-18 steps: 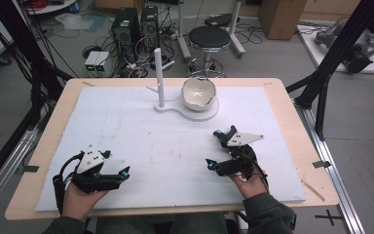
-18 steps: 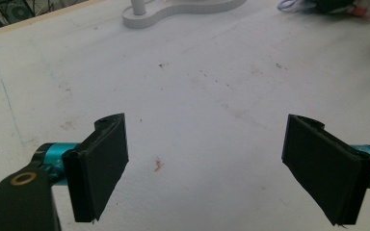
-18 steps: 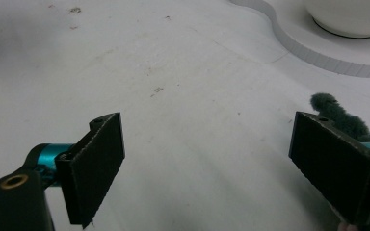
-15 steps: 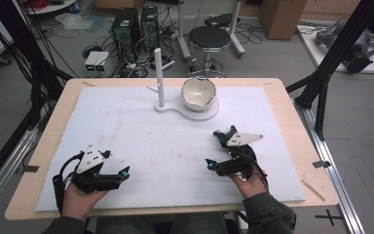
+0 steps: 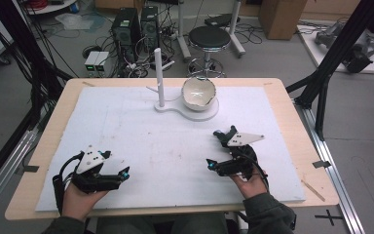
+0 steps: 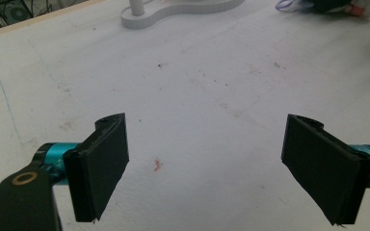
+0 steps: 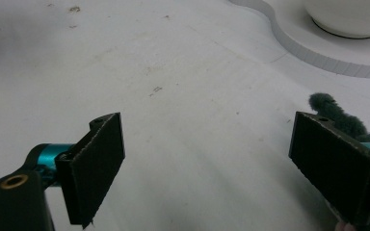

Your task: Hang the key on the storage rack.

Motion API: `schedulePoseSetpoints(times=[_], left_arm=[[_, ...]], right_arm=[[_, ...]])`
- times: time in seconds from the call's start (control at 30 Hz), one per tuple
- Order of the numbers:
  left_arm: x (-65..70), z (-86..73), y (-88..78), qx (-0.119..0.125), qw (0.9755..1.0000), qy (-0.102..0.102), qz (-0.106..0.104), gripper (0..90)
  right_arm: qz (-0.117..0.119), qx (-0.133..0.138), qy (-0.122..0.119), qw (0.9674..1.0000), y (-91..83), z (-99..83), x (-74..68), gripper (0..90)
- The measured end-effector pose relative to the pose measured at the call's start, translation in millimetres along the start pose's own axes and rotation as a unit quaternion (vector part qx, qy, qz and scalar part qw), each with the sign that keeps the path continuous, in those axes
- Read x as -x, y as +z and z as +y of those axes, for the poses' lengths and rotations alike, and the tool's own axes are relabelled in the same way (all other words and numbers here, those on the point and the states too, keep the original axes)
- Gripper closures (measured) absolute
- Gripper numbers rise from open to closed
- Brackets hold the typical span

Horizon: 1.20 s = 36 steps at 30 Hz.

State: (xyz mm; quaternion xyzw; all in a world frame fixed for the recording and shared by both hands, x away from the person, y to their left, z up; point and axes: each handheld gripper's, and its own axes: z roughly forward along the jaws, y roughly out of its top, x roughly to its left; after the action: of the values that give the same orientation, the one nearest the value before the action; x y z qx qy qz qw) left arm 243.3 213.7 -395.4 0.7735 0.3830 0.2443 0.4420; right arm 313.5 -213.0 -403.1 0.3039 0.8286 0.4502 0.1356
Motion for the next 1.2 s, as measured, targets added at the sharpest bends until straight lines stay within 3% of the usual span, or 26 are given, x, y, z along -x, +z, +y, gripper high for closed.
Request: schedulePoseSetpoints(times=[0.8,1.2], left_arm=[[0.1,-0.7,-2.6,0.003,1.0000,0.000,-0.002,17.3],[-0.9,-1.3,-4.1,0.003,1.0000,0.003,0.000,17.4]], right_arm=[[-0.012,0.009,-0.005,0.9999,-12.5,6.0,1.9,11.6],[-0.025,0.006,0.002,0.9997,-19.9,11.2,11.2,11.7]])
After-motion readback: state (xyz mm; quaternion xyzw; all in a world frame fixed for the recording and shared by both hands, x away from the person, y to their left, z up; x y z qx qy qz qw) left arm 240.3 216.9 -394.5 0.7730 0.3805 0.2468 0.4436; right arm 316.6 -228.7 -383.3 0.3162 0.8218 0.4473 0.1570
